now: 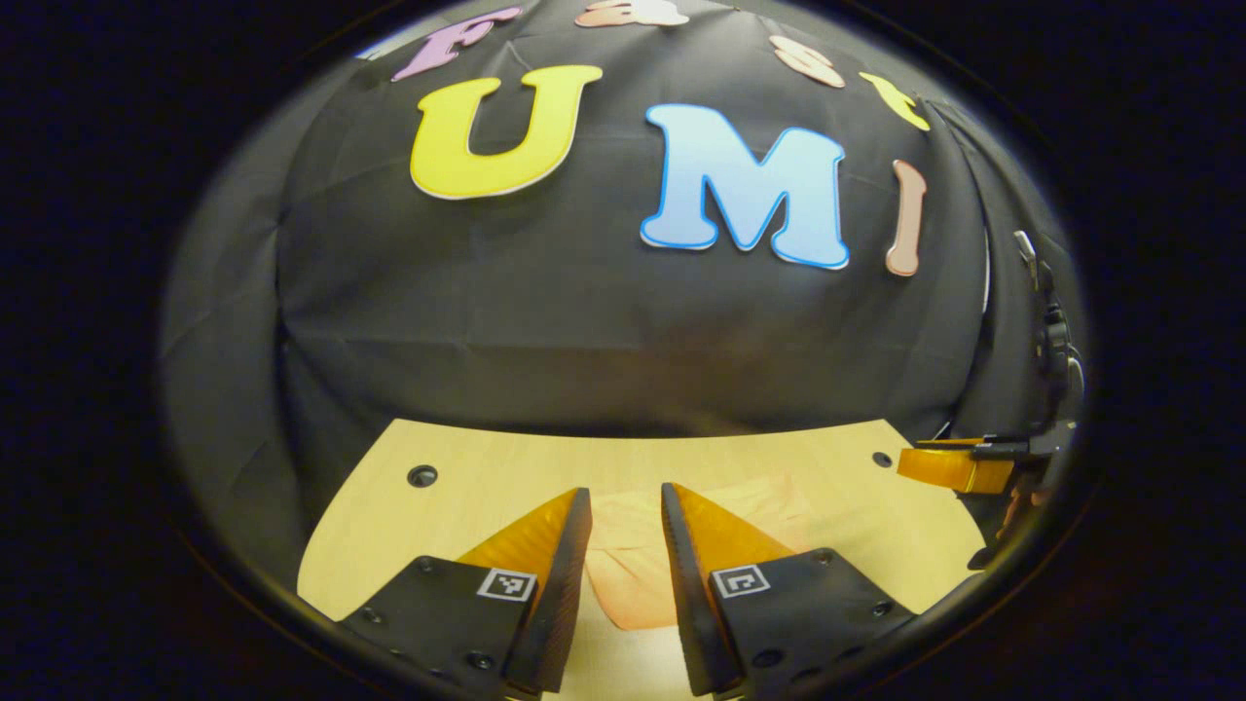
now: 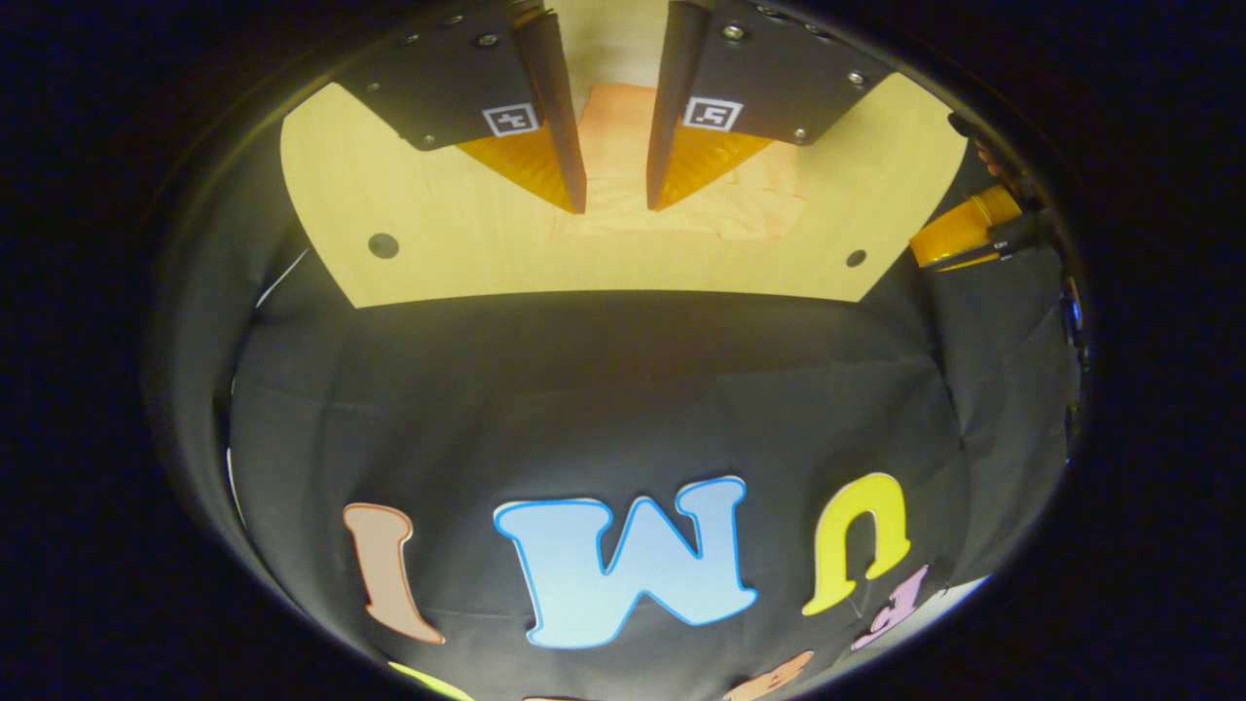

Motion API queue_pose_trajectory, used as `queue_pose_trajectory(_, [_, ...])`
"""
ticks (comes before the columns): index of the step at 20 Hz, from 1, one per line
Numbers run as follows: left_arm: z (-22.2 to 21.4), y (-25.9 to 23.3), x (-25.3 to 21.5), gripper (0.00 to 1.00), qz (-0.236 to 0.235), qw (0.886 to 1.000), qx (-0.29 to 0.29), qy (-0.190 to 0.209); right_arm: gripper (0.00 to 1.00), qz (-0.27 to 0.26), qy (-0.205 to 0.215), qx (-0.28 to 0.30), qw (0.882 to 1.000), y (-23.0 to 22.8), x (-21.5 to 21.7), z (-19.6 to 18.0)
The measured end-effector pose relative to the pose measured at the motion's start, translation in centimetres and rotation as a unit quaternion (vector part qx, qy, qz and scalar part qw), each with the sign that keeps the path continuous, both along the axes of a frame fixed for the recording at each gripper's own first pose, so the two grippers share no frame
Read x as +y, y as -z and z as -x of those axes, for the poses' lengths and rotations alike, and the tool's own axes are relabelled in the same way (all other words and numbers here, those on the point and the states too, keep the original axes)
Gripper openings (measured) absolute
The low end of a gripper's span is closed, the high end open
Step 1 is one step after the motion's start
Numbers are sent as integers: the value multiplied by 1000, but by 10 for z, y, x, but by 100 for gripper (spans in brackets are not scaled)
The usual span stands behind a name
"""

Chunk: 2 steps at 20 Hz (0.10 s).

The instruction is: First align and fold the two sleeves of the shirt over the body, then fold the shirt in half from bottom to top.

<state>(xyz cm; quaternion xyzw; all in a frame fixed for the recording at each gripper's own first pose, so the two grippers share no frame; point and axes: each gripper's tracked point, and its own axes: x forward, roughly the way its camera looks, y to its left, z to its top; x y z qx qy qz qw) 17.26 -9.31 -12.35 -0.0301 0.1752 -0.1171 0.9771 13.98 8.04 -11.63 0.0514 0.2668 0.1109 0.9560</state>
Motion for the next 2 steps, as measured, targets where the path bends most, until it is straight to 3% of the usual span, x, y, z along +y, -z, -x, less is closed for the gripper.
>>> queue_pose_trajectory(2, [32,-17,-5,52,7,1000,-6,4,40,-7,1,-8,1000,-15,-4,28])
